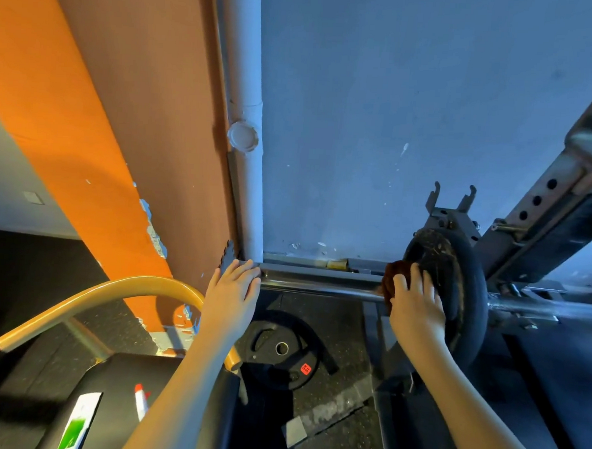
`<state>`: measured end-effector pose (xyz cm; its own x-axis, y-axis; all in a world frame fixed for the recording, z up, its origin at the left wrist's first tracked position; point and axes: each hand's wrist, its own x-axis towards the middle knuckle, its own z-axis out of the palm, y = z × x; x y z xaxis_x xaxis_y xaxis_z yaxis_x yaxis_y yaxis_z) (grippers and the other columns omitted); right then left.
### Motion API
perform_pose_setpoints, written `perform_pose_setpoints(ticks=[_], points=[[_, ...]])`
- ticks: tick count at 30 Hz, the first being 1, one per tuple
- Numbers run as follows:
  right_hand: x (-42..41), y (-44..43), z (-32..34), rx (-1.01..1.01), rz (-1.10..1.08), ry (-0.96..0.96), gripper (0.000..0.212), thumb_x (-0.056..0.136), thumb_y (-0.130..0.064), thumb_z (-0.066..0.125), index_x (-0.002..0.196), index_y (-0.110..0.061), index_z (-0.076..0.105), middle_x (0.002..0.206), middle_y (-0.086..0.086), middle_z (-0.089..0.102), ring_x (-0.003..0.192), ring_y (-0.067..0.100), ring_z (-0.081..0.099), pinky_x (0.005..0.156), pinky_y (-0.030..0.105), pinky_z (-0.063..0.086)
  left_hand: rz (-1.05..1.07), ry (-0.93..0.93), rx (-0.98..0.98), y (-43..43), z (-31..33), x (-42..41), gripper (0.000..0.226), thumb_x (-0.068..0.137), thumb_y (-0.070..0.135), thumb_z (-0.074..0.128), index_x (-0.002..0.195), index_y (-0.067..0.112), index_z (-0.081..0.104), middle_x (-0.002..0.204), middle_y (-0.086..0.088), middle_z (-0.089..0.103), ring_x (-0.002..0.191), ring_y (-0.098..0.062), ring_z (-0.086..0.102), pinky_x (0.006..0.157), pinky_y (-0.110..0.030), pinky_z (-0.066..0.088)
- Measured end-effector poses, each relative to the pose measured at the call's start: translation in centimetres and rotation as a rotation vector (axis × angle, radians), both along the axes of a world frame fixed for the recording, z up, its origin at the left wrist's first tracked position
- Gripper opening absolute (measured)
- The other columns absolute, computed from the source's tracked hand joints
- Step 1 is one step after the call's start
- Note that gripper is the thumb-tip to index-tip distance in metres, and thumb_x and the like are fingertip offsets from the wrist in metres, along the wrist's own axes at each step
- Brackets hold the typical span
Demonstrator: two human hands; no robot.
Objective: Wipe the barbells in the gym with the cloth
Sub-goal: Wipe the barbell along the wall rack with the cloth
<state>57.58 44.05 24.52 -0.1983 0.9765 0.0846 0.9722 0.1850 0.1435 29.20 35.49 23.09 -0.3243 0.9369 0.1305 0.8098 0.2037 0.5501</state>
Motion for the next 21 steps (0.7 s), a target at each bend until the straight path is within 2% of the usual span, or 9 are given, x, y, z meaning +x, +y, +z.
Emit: perform_pose_setpoints(ticks=[3,6,11,13,15,18,21], points=[[0.2,0.0,-1.7,0.029,-0.033,0.057,0.059,0.082,-0.016,0.075,0.136,-0.009,0.053,0.146,0.024,0.043,0.136,0.042,0.039,0.102,0.056,0.044,-0.011,-0.04,0.002,0.0,-0.1,0.0,0.039,0.105,0.029,0.034,0.14,0.021,0.051,0.153,0.008,0.037,0.147,-0.01,0.017,0.118,-0.027,0.004],[-0.4,0.0,-2.4,0.051,-0.027,0.116,0.067,0.072,-0.009,0.083,0.133,-0.005,0.056,0.139,0.024,0.051,0.131,0.043,0.045,0.096,0.058,0.047,0.047,-0.117,0.031,-0.4,-0.6,-0.2,0.042,0.104,0.029,0.04,0.144,0.019,0.045,0.155,0.006,0.033,0.147,-0.011,0.018,0.117,-0.027,0.014],[-4.4,-0.8,-2.8,0.096,0.124,0.164,0.065,0.075,-0.011,0.08,0.135,-0.005,0.055,0.141,0.019,0.051,0.133,0.039,0.045,0.107,0.051,0.033,0.168,-0.27,-0.019,-1.2,-1.2,-0.7,0.056,0.104,0.034,0.037,0.155,0.02,0.019,0.162,0.005,0.013,0.149,-0.014,0.012,0.115,-0.026,0.012],[-6.8,-1.2,-2.9,0.104,0.187,0.186,0.066,0.07,-0.01,0.084,0.131,-0.005,0.058,0.136,0.017,0.056,0.129,0.038,0.051,0.105,0.047,0.029,0.147,-0.331,-0.013,-1.7,-1.2,-0.8,0.054,0.105,0.031,0.036,0.154,0.02,0.019,0.161,0.005,0.017,0.148,-0.013,0.016,0.112,-0.022,0.012],[-8.9,-1.3,-2.9,0.114,0.268,0.222,0.07,0.062,-0.007,0.089,0.127,-0.003,0.061,0.129,0.018,0.06,0.122,0.039,0.056,0.102,0.047,0.031,0.136,-0.362,-0.006,-2.1,-1.3,-1.1,0.052,0.105,0.029,0.035,0.154,0.02,0.021,0.16,0.005,0.021,0.147,-0.013,0.018,0.111,-0.02,0.013],[-11.5,-1.4,-3.0,0.097,0.337,0.233,0.077,0.056,-0.006,0.092,0.127,-0.004,0.061,0.129,0.018,0.061,0.122,0.038,0.057,0.102,0.048,0.031,0.172,-0.445,-0.002,-2.7,-1.6,-1.9,0.051,0.105,0.029,0.035,0.153,0.02,0.023,0.159,0.005,0.024,0.146,-0.013,0.02,0.111,-0.021,0.015],[-14.1,-1.8,-2.8,0.044,0.403,0.234,0.075,0.072,-0.009,0.083,0.14,-0.008,0.05,0.143,0.016,0.049,0.136,0.036,0.043,0.11,0.045,0.02,0.204,-0.48,-0.001,-3.5,-2.0,-2.6,0.051,0.105,0.031,0.035,0.154,0.019,0.024,0.159,0.003,0.026,0.146,-0.015,0.022,0.116,-0.028,0.018]])
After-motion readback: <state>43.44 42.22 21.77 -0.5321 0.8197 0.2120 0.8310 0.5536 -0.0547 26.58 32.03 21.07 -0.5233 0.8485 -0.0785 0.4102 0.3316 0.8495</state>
